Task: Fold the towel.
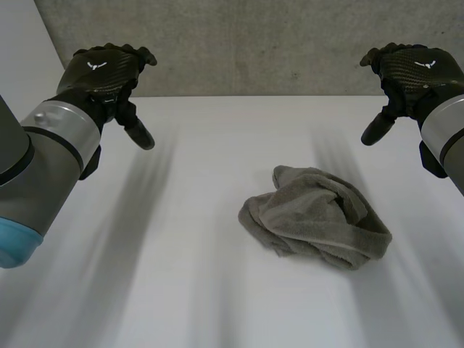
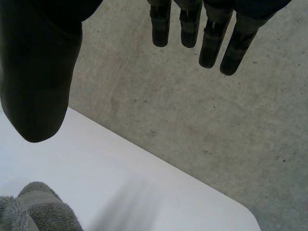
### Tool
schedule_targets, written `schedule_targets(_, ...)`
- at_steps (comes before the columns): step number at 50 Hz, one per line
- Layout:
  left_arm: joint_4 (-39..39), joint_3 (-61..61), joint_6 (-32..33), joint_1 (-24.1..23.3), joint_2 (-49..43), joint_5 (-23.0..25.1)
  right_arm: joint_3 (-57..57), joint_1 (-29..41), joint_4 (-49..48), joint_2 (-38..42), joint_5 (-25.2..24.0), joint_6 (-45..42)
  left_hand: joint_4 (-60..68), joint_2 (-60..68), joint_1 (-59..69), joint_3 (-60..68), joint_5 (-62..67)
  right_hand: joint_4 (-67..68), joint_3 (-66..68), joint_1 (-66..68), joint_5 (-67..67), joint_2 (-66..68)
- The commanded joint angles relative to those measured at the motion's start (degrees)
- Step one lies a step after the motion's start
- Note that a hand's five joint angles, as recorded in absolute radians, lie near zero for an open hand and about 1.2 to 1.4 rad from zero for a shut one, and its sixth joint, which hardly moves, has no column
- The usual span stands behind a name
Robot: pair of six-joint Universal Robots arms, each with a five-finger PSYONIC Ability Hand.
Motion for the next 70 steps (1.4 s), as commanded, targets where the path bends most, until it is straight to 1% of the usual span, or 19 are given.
schedule_targets(1, 0.52, -0.23, 0.33, -3.26, -0.64, 0.84, 1.44, -0.55, -0.74, -0.10, -0.49, -0.54, -4.36, -4.06, -4.53, -3.82, -12.41, -4.43, -3.70, -3.01, -3.30, -4.02)
schedule_targets(6, 2.36, 1.09, 0.42, -7.41, -4.07, 1.19, 5.32, -4.33, -1.97, -0.19, -2.16, -0.89, -4.19, -3.89, -4.37, -3.66, -12.25, -4.43, -3.70, -3.01, -3.30, -4.02)
schedule_targets(16, 4.56, 9.87, 1.21, -16.28, -21.97, 4.70, 20.24, -15.13, -4.95, 0.69, -17.44, -5.71, -3.02, -2.71, -3.19, -2.48, -11.07, -4.43, -3.70, -3.01, -3.30, -4.02)
schedule_targets(28, 4.30, 15.15, 2.96, -22.44, -33.60, 6.64, 28.70, -15.84, -8.21, 6.76, -18.77, -14.78, 0.01, 0.32, -0.16, 0.55, -8.04, -4.43, -3.70, -3.01, -3.30, -4.02)
schedule_targets(32, 4.21, 15.24, 6.03, -24.01, -35.44, 6.64, 28.52, -15.67, -8.21, 8.69, -18.33, -15.13, 9.07, 9.38, 8.90, 9.61, 1.02, 2.68, 3.42, 4.11, 3.82, 3.09)
schedule_targets(33, 4.21, 15.24, 6.04, -24.02, -35.45, 6.64, 28.52, -15.67, -8.21, 8.69, -18.33, -15.13, 9.10, 9.40, 8.92, 9.63, 1.04, 2.71, 3.45, 4.14, 3.85, 3.13)
schedule_targets(35, 4.12, 14.98, 7.27, -24.28, -35.80, 6.46, 28.00, -15.67, -8.30, 9.39, -18.50, -15.05, 18.45, 18.75, 18.27, 18.98, 10.39, 22.78, 23.51, 24.20, 23.92, 23.19)
schedule_targets(38, 4.12, 14.80, 7.45, -24.28, -35.80, 6.46, 27.64, -15.67, -8.39, 9.31, -18.50, -14.69, 26.42, 26.72, 26.25, 26.96, 18.37, 34.34, 35.07, 35.76, 35.48, 34.75)
schedule_targets(40, 3.95, 14.80, 7.36, -24.28, -35.54, 6.02, 26.16, -15.67, -8.82, 8.78, -18.33, -14.26, 50.69, 50.99, 50.51, 51.22, 42.63, 61.96, 62.69, 63.39, 63.10, 62.37)
schedule_targets(41, 3.94, 14.80, 7.36, -24.28, -35.53, 6.02, 26.15, -15.67, -8.82, 8.78, -18.33, -14.25, 50.81, 51.12, 50.64, 51.35, 42.76, 62.09, 62.83, 63.52, 63.23, 62.51)
schedule_targets(42, 3.77, 15.24, 7.45, -24.28, -35.19, 5.76, 24.93, -15.41, -9.00, 8.43, -17.89, -13.73, 60.14, 60.44, 59.96, 60.67, 52.08, 65.53, 66.26, 66.96, 66.67, 65.94)
schedule_targets(49, 4.21, 20.95, 7.71, -22.44, -32.81, 2.42, 16.21, -10.13, -11.90, 6.41, -16.75, -12.06, 61.56, 61.86, 61.38, 62.09, 53.50, 65.57, 66.30, 66.99, 66.70, 65.98)
schedule_targets(51, 4.12, 27.08, 8.41, -18.85, -29.93, -3.44, 12.19, -7.60, -21.16, 5.27, -16.75, -11.97, 61.56, 61.86, 61.38, 62.09, 53.50, 65.57, 66.30, 66.99, 66.70, 65.98)
schedule_targets(52, 4.12, 27.11, 8.41, -18.83, -29.91, -3.47, 12.17, -7.58, -21.22, 5.26, -16.75, -11.97, 61.56, 61.86, 61.38, 62.09, 53.50, 65.57, 66.30, 66.99, 66.70, 65.98)
schedule_targets(54, 4.64, 32.36, 8.42, -15.59, -25.37, -9.33, 12.34, -5.14, -36.26, 0.63, -17.01, -11.71, 61.56, 61.86, 61.38, 62.09, 53.50, 65.57, 66.30, 66.99, 66.70, 65.98)
schedule_targets(55, 4.65, 32.38, 8.41, -15.58, -25.34, -9.36, 12.35, -5.12, -36.33, 0.61, -17.01, -11.70, 61.56, 61.86, 61.38, 62.09, 53.50, 65.57, 66.30, 66.99, 66.70, 65.98)
schedule_targets(58, 5.35, 34.93, 7.45, -12.34, -18.94, -11.82, 12.00, -0.74, -49.68, -4.57, -15.69, -9.08, 61.56, 61.86, 61.38, 62.09, 53.50, 65.57, 66.30, 66.99, 66.70, 65.98)
schedule_targets(64, 5.44, 29.74, 7.53, -11.01, -15.58, -11.73, 10.41, 0.15, -40.90, -4.14, -15.87, -7.84, 61.56, 61.86, 61.38, 62.09, 53.50, 65.57, 66.30, 66.99, 66.70, 65.98)
schedule_targets(70, 5.53, 11.99, 7.89, -10.75, -10.75, -10.94, 12.96, 4.28, -26.14, -0.45, -16.92, -9.16, 61.56, 61.86, 61.38, 62.09, 53.50, 65.57, 66.30, 66.99, 66.70, 65.98)
